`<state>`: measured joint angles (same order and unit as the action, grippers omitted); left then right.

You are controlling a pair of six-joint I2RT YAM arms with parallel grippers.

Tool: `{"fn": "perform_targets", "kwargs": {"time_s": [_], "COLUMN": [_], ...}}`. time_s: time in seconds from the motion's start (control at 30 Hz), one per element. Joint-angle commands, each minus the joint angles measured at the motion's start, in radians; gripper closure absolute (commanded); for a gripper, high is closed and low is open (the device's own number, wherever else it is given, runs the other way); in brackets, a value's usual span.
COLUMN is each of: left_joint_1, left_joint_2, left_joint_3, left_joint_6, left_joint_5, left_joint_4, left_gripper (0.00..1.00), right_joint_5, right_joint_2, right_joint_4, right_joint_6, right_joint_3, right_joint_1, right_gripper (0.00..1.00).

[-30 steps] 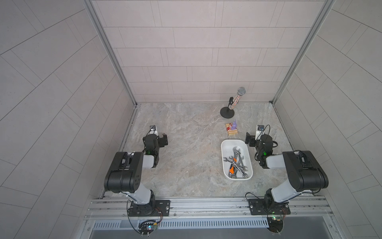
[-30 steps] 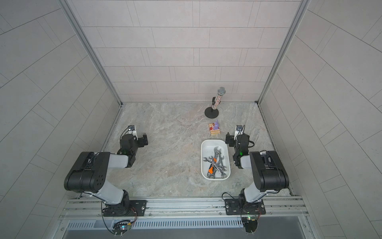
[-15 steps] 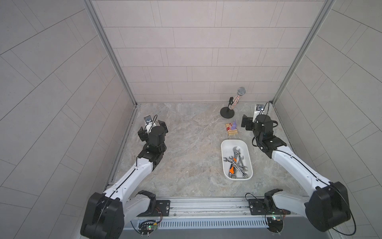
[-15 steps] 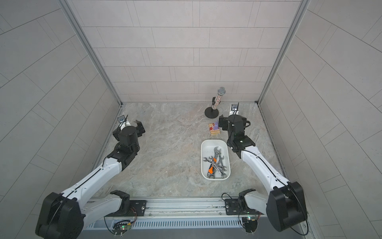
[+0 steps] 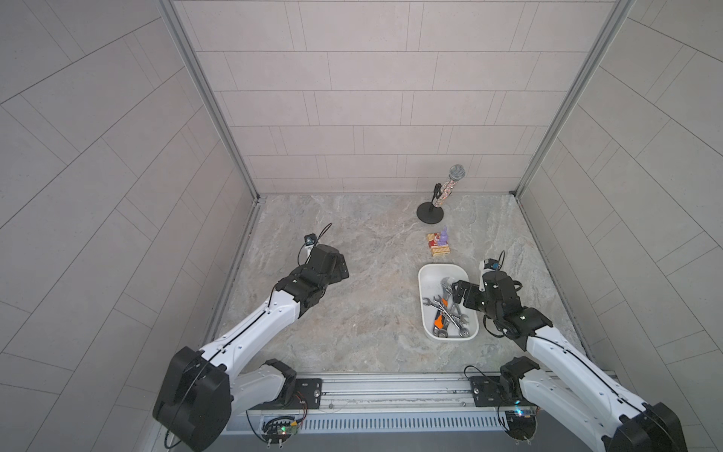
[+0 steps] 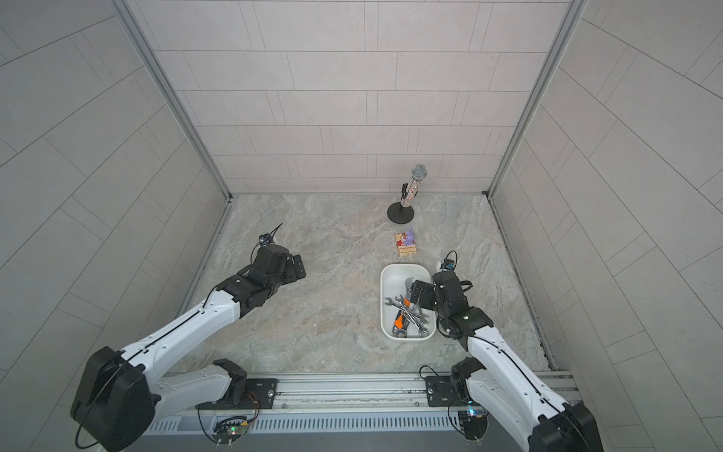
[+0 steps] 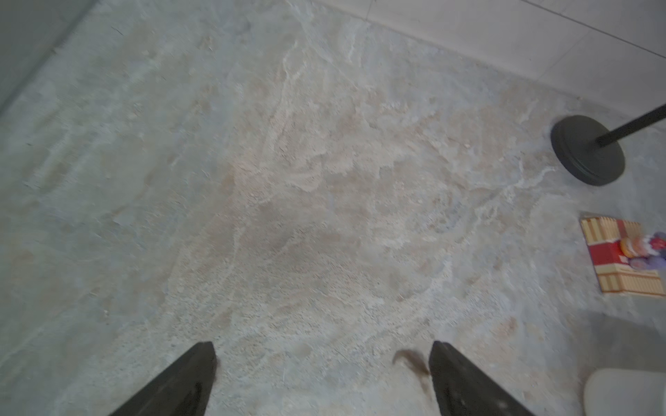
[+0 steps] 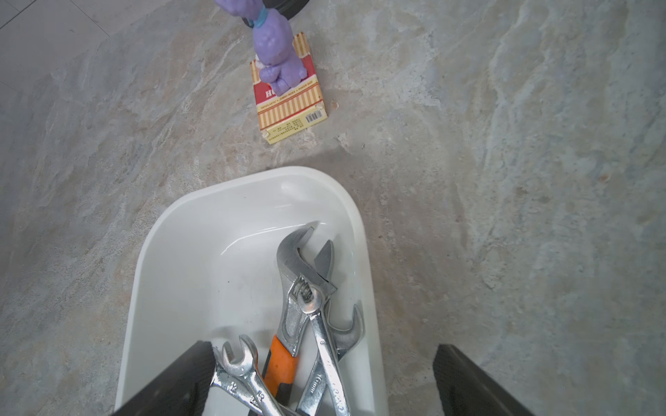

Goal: Take out the wrench from the storage box
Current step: Move the storage box to the center of the board.

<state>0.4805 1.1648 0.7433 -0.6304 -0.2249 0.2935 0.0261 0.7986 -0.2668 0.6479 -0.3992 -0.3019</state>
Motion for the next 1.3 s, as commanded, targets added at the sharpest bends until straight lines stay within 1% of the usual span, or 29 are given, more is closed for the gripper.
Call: {"fn": "perform_targets", "kwargs": {"time_s": [0.0, 0.1, 0.2, 0.23, 0.37, 0.53, 0.7, 0.9, 1.03, 1.2, 1.27], "left_joint_1": [0.01, 0.039, 0.07, 0.076, 0.092, 0.109, 0.109, 0.102, 0.07, 0.007, 0.004], "left_joint_2": [0.036, 0.086, 0.137, 0.149, 0.165, 0.148, 0.115, 0.066, 0.021, -0.072, -0.11], "left_joint_3": [-0.003, 0.001, 0.014, 0.017, 0.01, -0.006, -0.017, -0.059, -0.103, -0.156, -0.156], "left_joint_6": [-0.047, -0.057, -0.057, -0.06, -0.089, -0.088, -0.081, -0.088, -0.117, -0.107, -0.1], "left_joint_5": [0.172, 0.224, 0.261, 0.277, 0.347, 0.39, 0.405, 0.401, 0.429, 0.47, 0.445], "left_joint_4": [0.027, 0.01, 0.01, 0.011, -0.019, -0.049, -0.057, -0.058, -0.049, 0.015, 0.083], "left_gripper": [0.08, 0.16, 0.23, 0.23, 0.23, 0.23, 0.22, 0.22, 0.21, 0.21, 0.19], "right_joint_5": [-0.012, -0.009, 0.035, 0.056, 0.111, 0.1, 0.081, 0.04, 0.022, 0.016, 0.032], "right_joint_2": [-0.032, -0.028, 0.006, 0.02, 0.046, 0.051, 0.107, 0.225, 0.323, 0.461, 0.514], "right_joint_4": [-0.041, -0.013, -0.009, -0.014, -0.001, 0.024, 0.058, 0.106, 0.154, 0.207, 0.193], "right_joint_6": [0.05, 0.013, -0.063, -0.088, -0.11, -0.125, -0.126, -0.092, -0.042, 0.01, 0.008], "right_joint_3": [0.038, 0.062, 0.047, 0.041, 0.042, 0.036, 0.004, -0.073, -0.128, -0.219, -0.281], "right_joint_1": [0.001, 0.001, 0.0, -0.001, -0.013, -0.069, -0.152, -0.272, -0.374, -0.513, -0.553], "right_gripper": [0.04, 0.17, 0.29, 0.3, 0.36, 0.39, 0.41, 0.41, 0.41, 0.4, 0.4]}}
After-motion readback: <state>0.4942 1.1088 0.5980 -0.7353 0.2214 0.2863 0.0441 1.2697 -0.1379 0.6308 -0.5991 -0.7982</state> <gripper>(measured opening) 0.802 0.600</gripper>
